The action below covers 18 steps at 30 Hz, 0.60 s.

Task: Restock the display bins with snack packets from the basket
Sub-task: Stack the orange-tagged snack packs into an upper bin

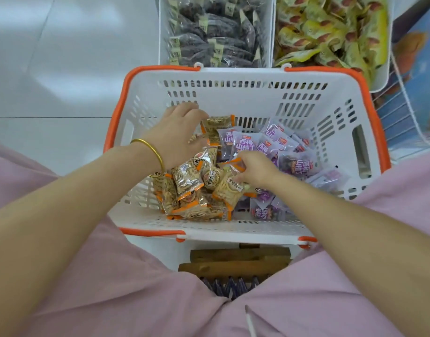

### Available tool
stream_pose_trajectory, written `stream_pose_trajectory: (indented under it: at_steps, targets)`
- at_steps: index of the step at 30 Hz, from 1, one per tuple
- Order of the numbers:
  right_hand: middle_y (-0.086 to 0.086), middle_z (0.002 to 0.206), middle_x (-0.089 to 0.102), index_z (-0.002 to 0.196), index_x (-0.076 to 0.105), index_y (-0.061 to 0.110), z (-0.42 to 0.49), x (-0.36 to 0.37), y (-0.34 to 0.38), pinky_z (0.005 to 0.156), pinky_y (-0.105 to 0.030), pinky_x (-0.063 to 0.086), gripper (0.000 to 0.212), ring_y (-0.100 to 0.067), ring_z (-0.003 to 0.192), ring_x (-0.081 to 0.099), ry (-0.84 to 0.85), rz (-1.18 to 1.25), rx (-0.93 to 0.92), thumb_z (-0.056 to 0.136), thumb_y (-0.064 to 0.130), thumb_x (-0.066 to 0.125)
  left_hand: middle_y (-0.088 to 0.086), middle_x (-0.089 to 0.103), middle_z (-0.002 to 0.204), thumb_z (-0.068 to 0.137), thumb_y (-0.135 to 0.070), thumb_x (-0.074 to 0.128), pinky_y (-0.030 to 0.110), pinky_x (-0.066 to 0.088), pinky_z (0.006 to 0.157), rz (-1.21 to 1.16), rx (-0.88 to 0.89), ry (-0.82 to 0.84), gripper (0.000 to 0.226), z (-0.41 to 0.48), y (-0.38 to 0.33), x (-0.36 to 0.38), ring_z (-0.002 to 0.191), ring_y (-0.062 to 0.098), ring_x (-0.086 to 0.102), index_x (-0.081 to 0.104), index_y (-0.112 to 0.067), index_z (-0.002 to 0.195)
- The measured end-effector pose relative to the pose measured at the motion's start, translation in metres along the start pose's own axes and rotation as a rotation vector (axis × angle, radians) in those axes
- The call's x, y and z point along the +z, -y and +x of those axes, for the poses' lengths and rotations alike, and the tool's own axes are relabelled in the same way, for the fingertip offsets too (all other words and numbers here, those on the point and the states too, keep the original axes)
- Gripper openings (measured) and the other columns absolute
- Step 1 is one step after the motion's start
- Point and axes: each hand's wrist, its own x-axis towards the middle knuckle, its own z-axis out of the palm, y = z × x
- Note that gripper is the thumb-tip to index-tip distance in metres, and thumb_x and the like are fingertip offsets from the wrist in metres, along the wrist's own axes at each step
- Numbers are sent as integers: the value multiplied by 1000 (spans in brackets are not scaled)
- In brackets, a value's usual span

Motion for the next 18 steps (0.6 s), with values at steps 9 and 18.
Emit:
stream_pose_trajectory:
  at_steps: [9, 18]
  targets:
    - [-22, 101, 66, 104, 58, -2, -24, -85, 17, 59, -25, 47, 28, -16, 70, 58, -190, 715, -23, 81, 7, 72, 7, 44, 138, 82, -34, 67, 35, 45, 94, -393, -97, 168, 81, 22, -32, -5, 115, 21, 53, 19, -22, 145]
    - [5, 78, 61, 88, 57, 18, -36, -100, 18, 57, -26, 52, 9, -5, 62, 60, -383, 1154, 55, 95, 23, 55, 12, 50, 132, 83, -27, 69, 24, 45, 71, -475, -149, 26, 72, 39, -33, -24, 92, 19, 55, 30, -20, 143]
